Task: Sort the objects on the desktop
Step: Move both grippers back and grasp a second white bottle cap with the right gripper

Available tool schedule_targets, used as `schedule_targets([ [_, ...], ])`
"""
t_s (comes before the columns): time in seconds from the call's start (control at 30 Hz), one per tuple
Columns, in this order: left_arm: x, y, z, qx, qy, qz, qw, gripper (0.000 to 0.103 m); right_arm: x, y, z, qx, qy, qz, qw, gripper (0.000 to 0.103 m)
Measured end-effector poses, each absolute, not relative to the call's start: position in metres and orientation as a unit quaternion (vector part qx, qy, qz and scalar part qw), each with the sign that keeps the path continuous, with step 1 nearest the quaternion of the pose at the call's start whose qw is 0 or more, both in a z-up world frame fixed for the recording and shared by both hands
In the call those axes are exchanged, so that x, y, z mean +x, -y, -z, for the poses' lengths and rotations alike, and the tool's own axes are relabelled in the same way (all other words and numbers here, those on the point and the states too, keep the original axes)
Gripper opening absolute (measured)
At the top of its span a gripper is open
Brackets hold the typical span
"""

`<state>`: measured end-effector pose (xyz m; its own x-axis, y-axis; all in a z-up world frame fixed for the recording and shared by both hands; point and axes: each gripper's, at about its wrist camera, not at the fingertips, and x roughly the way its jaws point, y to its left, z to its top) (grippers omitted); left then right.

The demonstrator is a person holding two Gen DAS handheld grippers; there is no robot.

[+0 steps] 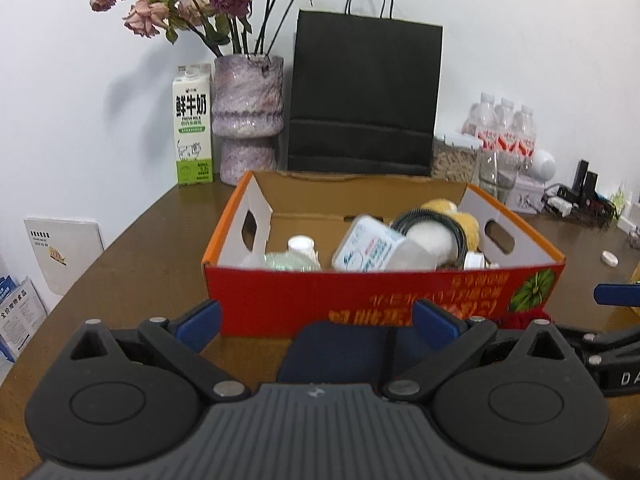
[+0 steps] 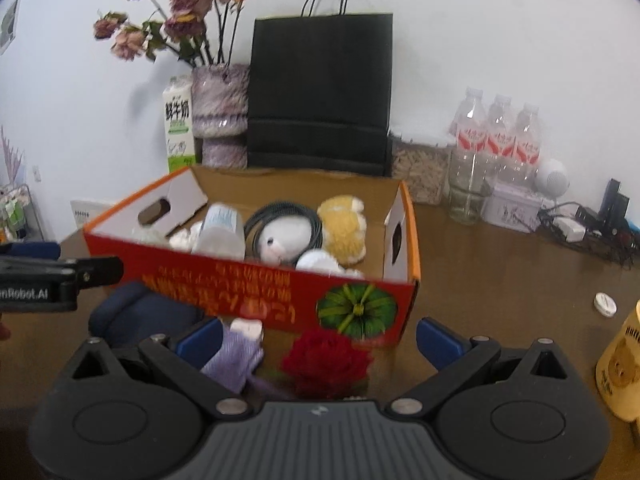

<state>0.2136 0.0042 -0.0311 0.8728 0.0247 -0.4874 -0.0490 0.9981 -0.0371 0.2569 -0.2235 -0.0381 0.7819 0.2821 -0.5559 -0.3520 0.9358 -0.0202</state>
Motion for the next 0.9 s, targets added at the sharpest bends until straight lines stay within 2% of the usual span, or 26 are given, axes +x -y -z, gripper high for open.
schedule_targets([
  [0.4, 0.198, 0.001, 0.042, -0.005, -0.252, -0.022, 0.967, 0.103, 0.242, 0.239, 0.061, -0.074, -0.312, -0.155, 0.934, 0.103],
  [0.6, 0.199, 0.001, 0.044, -0.006, -0.257, -0.023, 0.966, 0.103, 0.248, 0.247, 0.068, -0.064, -0.331, -0.148, 0.93, 0.094],
  [0.67, 0.199, 0.0, 0.044, -0.007, -0.258, -0.023, 0.966, 0.103, 0.251, 0.248, 0.07, -0.058, -0.336, -0.147, 0.929, 0.088],
  [0.7, 0.199, 0.0, 0.044, -0.007, -0.258, -0.023, 0.966, 0.103, 0.252, 0.249, 0.071, -0.054, -0.339, -0.147, 0.928, 0.081],
  [0.77, 0.199, 0.0, 0.044, -0.008, -0.258, -0.023, 0.966, 0.103, 0.255, 0.251, 0.074, -0.047, -0.348, -0.15, 0.924, 0.065],
  [0.83, 0.199, 0.0, 0.044, -0.007, -0.258, -0.022, 0.966, 0.103, 0.254, 0.253, 0.073, -0.042, -0.343, -0.159, 0.925, 0.039],
  [0.9, 0.199, 0.0, 0.044, -0.007, -0.257, -0.023, 0.966, 0.103, 0.251, 0.255, 0.072, -0.033, -0.335, -0.169, 0.926, 0.039],
])
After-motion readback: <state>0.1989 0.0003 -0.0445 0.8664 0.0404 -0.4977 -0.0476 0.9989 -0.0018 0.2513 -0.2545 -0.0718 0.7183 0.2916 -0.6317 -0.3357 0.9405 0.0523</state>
